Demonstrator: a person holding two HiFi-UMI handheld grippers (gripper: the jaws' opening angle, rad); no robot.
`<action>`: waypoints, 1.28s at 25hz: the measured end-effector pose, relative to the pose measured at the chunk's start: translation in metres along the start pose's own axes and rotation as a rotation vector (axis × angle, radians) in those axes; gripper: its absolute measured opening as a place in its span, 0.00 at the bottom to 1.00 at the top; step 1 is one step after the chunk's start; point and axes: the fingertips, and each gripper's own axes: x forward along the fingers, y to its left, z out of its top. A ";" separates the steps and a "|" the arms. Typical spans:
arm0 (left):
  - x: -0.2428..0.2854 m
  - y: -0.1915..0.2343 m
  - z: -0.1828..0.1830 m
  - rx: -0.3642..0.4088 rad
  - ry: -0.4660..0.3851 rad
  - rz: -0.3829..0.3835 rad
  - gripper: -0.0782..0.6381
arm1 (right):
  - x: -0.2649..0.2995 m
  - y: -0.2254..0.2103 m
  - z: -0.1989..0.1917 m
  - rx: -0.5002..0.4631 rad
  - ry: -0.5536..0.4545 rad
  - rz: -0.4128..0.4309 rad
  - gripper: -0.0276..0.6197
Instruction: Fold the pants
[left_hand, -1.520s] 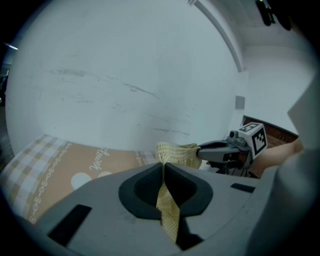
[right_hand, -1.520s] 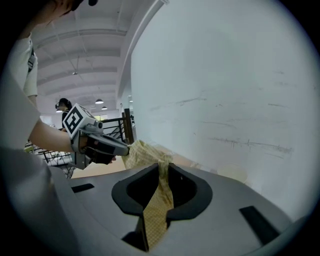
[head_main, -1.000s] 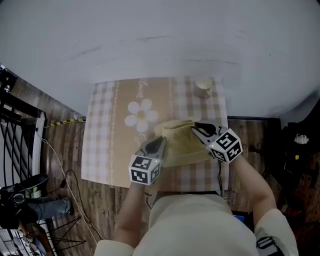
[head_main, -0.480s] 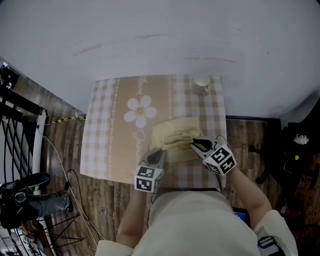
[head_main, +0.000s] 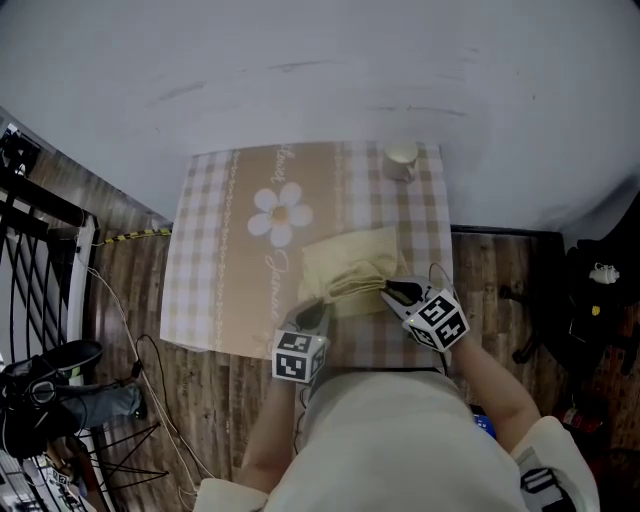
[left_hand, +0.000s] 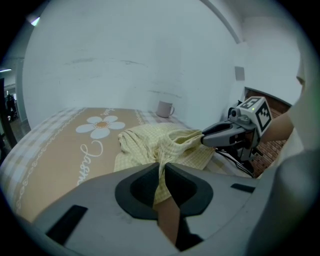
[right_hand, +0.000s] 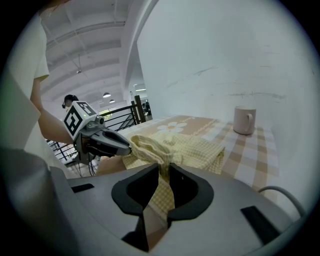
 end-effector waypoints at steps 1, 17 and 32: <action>-0.001 -0.001 0.000 -0.005 -0.005 0.000 0.13 | 0.000 0.001 -0.002 0.000 0.008 0.005 0.13; -0.009 -0.023 0.007 -0.061 -0.090 0.047 0.34 | -0.013 0.017 -0.025 0.043 0.039 0.070 0.17; 0.001 -0.028 -0.032 0.019 0.048 0.050 0.26 | -0.038 0.030 -0.031 0.181 -0.027 -0.074 0.17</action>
